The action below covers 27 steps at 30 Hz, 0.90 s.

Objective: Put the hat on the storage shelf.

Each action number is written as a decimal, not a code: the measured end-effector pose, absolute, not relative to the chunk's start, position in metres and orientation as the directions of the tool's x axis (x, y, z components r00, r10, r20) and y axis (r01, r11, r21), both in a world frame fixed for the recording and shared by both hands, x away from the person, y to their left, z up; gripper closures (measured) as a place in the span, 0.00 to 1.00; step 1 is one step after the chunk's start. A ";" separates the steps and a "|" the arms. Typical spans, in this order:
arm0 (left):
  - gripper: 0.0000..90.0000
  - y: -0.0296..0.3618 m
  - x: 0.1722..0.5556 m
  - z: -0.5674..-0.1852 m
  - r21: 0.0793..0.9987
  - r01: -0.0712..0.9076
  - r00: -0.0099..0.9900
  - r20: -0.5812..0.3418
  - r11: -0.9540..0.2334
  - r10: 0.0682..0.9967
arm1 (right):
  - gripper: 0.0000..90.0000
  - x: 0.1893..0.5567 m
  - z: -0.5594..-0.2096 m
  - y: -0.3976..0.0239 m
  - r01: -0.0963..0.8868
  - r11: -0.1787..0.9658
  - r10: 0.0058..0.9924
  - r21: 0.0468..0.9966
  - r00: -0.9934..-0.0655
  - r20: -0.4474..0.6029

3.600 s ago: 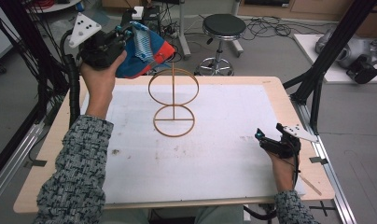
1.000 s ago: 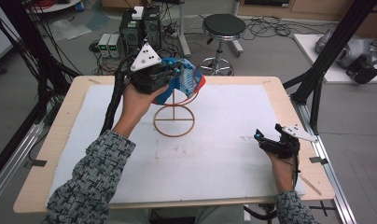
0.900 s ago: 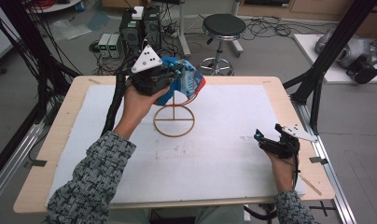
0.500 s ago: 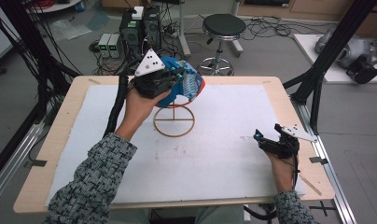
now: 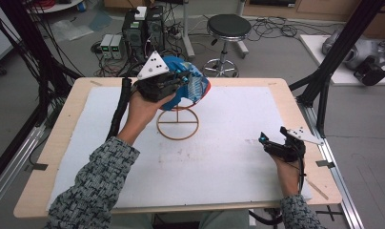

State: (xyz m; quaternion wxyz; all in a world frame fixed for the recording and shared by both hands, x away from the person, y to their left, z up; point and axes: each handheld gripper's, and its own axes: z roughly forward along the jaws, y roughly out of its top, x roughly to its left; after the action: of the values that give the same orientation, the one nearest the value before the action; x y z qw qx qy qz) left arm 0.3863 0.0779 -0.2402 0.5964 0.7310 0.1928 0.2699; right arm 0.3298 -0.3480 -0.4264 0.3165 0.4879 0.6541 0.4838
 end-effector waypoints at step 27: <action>0.84 0.076 0.395 -0.257 0.959 -0.047 0.757 0.216 -0.279 0.617 | 0.13 0.330 -0.427 -0.349 0.338 0.053 0.944 0.940 -0.323 0.063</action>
State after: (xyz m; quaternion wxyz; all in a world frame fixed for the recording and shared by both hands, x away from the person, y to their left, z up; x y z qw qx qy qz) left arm 0.3949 0.0761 -0.2568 0.5693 0.7445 0.1915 0.2915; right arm 0.3301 -0.3488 -0.4267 0.3135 0.4900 0.6543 0.4833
